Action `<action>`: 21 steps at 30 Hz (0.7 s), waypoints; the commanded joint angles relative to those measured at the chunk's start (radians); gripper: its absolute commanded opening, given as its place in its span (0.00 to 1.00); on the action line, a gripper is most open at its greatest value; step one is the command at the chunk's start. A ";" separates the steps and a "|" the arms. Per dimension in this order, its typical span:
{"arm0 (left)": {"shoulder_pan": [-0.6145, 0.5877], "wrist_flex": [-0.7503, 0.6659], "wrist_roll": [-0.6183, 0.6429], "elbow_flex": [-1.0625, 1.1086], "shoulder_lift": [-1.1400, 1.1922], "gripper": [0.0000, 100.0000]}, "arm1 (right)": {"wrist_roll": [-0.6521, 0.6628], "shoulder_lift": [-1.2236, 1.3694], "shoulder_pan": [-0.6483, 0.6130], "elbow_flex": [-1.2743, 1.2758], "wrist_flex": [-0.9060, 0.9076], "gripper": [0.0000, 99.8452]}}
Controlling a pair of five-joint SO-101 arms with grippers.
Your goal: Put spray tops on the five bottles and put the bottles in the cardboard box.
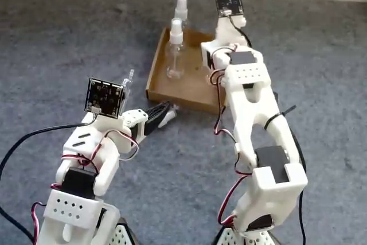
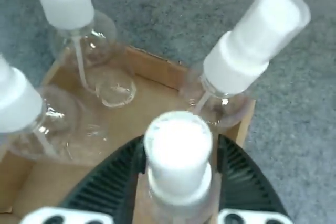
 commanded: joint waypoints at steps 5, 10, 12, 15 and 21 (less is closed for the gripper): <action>0.001 -0.023 -0.005 -0.005 -0.001 0.31 | 0.006 -0.021 -0.012 -0.067 0.004 0.26; 0.001 -0.023 -0.005 -0.005 -0.001 0.31 | 0.003 -0.022 -0.013 -0.116 0.028 0.26; 0.001 -0.023 -0.005 -0.005 -0.001 0.31 | 0.003 -0.022 -0.013 -0.174 0.081 0.26; 0.001 -0.023 -0.005 -0.005 -0.001 0.31 | 0.002 -0.022 -0.013 -0.298 0.180 0.26; -0.001 -0.023 -0.005 -0.005 -0.001 0.31 | 0.008 -0.021 -0.051 -0.541 0.424 0.26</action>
